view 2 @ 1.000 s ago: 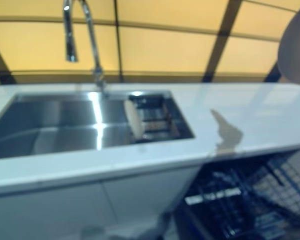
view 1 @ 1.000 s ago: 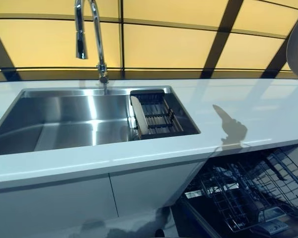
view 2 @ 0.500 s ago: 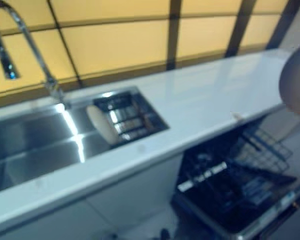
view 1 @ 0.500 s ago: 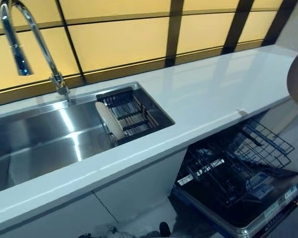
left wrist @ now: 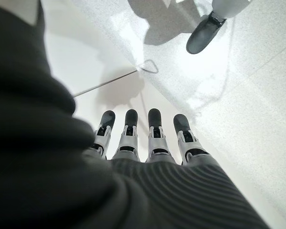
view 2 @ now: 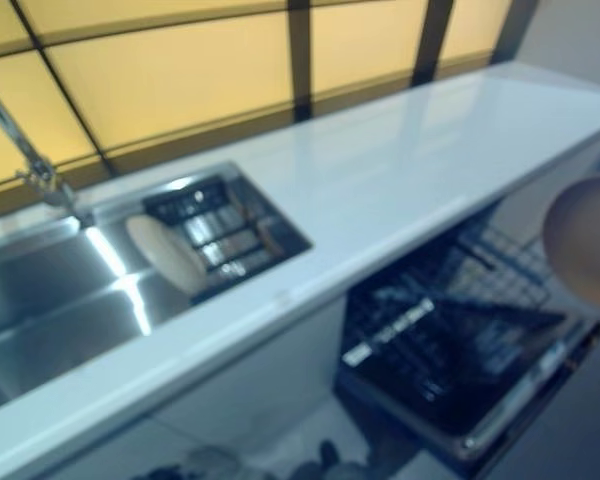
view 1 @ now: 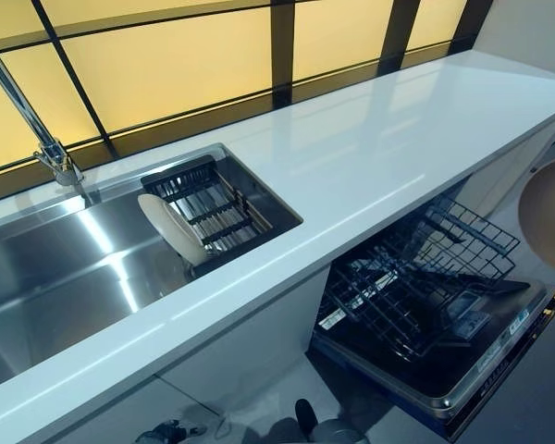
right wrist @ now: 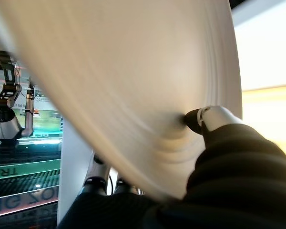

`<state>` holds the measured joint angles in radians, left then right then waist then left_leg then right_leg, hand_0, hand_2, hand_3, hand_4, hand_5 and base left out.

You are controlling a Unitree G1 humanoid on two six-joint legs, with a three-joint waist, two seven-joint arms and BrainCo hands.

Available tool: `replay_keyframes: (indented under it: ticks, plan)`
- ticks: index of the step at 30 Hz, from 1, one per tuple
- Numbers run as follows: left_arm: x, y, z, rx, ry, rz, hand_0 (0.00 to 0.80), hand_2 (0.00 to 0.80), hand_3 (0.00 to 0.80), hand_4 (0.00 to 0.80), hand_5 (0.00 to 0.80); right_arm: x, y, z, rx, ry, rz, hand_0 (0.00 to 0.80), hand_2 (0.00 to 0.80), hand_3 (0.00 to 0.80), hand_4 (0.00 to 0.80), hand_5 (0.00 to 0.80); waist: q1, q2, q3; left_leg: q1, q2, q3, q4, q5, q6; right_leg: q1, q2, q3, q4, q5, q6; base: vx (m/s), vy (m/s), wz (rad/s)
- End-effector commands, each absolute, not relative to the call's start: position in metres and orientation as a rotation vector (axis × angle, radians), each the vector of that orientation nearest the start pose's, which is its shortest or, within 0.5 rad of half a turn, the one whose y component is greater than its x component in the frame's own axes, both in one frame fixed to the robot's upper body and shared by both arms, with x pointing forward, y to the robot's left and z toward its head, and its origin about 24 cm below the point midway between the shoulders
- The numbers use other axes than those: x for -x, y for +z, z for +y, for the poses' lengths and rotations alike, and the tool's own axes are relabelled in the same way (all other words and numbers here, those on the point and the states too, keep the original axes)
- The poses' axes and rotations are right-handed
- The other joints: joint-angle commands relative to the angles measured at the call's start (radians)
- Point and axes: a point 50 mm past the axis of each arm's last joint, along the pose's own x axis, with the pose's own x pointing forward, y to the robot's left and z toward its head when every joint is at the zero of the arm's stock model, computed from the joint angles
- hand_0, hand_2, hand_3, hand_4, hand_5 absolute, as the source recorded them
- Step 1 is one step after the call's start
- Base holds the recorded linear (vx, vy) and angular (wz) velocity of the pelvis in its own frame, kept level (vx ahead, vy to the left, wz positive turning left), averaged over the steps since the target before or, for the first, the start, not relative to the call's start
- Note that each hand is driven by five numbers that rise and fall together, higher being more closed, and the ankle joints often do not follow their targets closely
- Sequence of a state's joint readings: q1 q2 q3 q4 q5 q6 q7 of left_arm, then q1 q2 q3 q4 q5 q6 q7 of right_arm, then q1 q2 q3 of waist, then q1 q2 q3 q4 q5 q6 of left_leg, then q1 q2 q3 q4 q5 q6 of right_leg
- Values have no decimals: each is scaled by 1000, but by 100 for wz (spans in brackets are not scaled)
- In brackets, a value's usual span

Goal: Take plates into dishwasher

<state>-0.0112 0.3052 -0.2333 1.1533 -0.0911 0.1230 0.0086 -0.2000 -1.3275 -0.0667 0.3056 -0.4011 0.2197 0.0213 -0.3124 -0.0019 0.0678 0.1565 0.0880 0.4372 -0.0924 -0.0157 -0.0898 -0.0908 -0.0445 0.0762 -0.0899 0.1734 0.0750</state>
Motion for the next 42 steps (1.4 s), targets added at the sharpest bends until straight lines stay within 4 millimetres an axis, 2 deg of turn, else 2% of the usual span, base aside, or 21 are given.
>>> replay_keyframes:
  ticks: [1, 3, 6, 12, 16, 28, 35, 42]
  plan:
    - [-99, -150, 266, -376, 100, 1282, 0, 0, 0, 0, 0, -253, 261, -402, 1801, -673, 122, 800, 800, 800, 800, 800, 40, -39, 4, 46, -4, -60, 10, -40, 39, 33, 7, -7, 3, -38, 71, 0, 0, 0]
    - [-99, -150, 264, -354, 112, 1287, 0, 0, 0, 0, 0, -255, 256, -399, 1900, -692, 115, 800, 800, 800, 800, 800, 47, -36, 4, 41, -6, -61, 8, -33, 38, 28, 5, -11, 3, -35, 71, 0, 0, 0]
    - [-100, -151, 260, -354, 101, 1289, 0, 0, 0, 0, 0, -261, 238, -392, 1984, -676, 124, 800, 800, 800, 800, 800, 61, -26, 8, 32, -5, -71, 12, -35, 41, 33, 1, -24, 3, -42, 74, 0, 0, 0]
    - [-102, -152, 256, -350, 89, 1282, 0, 0, 0, 0, 0, -270, 212, -384, 2048, -598, 189, 800, 800, 800, 800, 800, 83, -20, 5, 20, -10, -83, 10, -27, 42, 31, -4, -40, 3, -42, 73, -12, -10, 11]
    - [-103, -152, 253, -357, 73, 1283, 0, 0, 0, 0, 0, -275, 205, -384, 2104, -592, 213, 800, 800, 800, 800, 800, 98, -18, 3, 15, -12, -91, 9, -24, 41, 32, -7, -54, 3, -42, 73, -15, -15, 7]
    - [-108, -152, 247, -353, 56, 1282, 0, 0, 0, 0, 0, -289, 169, -381, 2069, -512, 371, 800, 800, 800, 800, 800, 132, -15, 2, 6, -8, -108, 7, -15, 36, 35, -8, -77, 3, -45, 72, -6, -18, 8]
    - [-112, -151, 247, -343, 48, 1263, 0, 0, 0, 0, 0, -289, 154, -387, 2113, -486, 472, 800, 800, 800, 800, 800, 144, -5, 8, 0, -5, -109, 8, -11, 32, 34, -12, -87, 3, -48, 71, -2, -6, 5]
    - [-118, -149, 248, -331, 49, 1235, 0, 0, 0, 0, 0, -289, 128, -386, 2163, -411, 592, 800, 800, 800, 800, 800, 159, 11, 27, -5, -8, -116, 9, -10, 31, 34, -23, -101, 3, -48, 72, 0, 0, 0]
